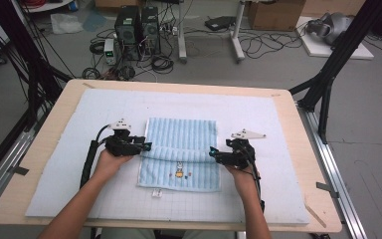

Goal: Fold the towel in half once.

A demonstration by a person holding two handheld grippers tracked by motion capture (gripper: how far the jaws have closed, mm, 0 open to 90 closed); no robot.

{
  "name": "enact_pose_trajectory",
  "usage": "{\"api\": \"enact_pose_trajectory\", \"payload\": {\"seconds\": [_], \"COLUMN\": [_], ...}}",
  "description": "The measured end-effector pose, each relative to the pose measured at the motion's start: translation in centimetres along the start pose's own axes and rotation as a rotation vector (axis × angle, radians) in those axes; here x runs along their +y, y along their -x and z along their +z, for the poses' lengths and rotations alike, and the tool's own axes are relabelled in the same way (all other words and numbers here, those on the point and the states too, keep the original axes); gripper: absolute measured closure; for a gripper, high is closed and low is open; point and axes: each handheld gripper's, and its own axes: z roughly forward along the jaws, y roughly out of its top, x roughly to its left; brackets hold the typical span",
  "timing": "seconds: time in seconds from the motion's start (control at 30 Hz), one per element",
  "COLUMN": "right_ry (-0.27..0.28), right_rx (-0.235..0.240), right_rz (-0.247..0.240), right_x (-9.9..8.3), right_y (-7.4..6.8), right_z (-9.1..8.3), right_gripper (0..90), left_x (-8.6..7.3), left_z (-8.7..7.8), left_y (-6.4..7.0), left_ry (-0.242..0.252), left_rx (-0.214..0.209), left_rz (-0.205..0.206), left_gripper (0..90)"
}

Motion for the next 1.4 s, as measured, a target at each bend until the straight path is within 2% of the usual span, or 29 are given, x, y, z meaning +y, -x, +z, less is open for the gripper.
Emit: {"api": "enact_pose_trajectory", "payload": {"seconds": [0.1, 0.17, 0.2, 0.27, 0.33, 0.5, 0.57, 0.63, 0.83, 0.9, 0.97, 1.0, 1.2, 1.33, 1.4], "right_ry": [0.005, 0.005, 0.008, 0.008, 0.011, 0.021, 0.028, 0.024, -0.017, -0.041, -0.069, -0.072, -0.037, -0.015, -0.003], "right_rx": [-0.005, -0.008, -0.008, -0.011, -0.009, -0.01, -0.011, -0.004, 0.027, 0.042, 0.049, 0.039, 0.03, 0.046, 0.062], "right_rz": [0.008, 0.014, 0.018, 0.019, 0.021, 0.026, 0.027, 0.008, -0.019, -0.028, -0.029, -0.042, -0.078, -0.101, -0.116], "right_x": [-0.2, -0.3, -0.4, -0.5, -0.6, -0.6, -0.6, -0.7, -0.8, -0.8, -0.8, -0.8, -1.0, -1.5, -2.0], "right_y": [0.2, 0.3, 0.3, 0.3, 0.3, 0.3, 0.4, 0.4, 0.1, 0.0, 0.0, 0.0, -0.7, -1.5, -1.9], "right_z": [-0.2, -0.3, -0.3, -0.4, -0.5, -0.9, -1.2, -1.5, -0.8, -0.4, -0.1, -0.1, -1.0, -2.0, -2.5], "right_gripper": [25.3, 25.2, 25.3, 25.4, 25.4, 26.8, 34.1, 47.2, 53.8, 62.3, 79.4, 82.2, 83.7, 83.6, 83.6], "left_x": [-0.1, -0.1, -0.1, 0.0, 0.1, 0.3, 0.1, 0.1, -0.4, -0.5, -0.6, -0.6, -1.1, -1.9, -2.4], "left_z": [0.0, 0.0, 0.0, -0.1, -0.4, -1.0, -1.2, -1.4, -1.7, -1.7, -1.8, -1.9, -2.7, -3.7, -4.1], "left_y": [0.2, 0.5, 0.6, 0.8, 0.9, 1.2, 1.3, 1.3, 1.5, 1.5, 1.5, 1.5, 2.0, 2.5, 2.7], "left_ry": [-0.014, -0.037, -0.048, -0.036, -0.013, 0.028, 0.052, 0.048, 0.073, 0.077, 0.075, 0.077, 0.106, 0.129, 0.12], "left_rx": [-0.003, 0.002, 0.007, 0.004, 0.011, -0.014, -0.022, -0.027, -0.04, -0.043, -0.045, -0.048, -0.084, -0.12, -0.133], "left_rz": [0.016, 0.045, 0.063, 0.062, 0.069, 0.065, 0.059, 0.057, 0.042, 0.038, 0.04, 0.039, 0.037, 0.045, 0.063], "left_gripper": [65.9, 73.9, 82.3, 85.3, 85.5, 85.6, 85.5, 85.5, 85.5, 85.5, 85.5, 85.5, 85.6, 85.5, 85.5]}}
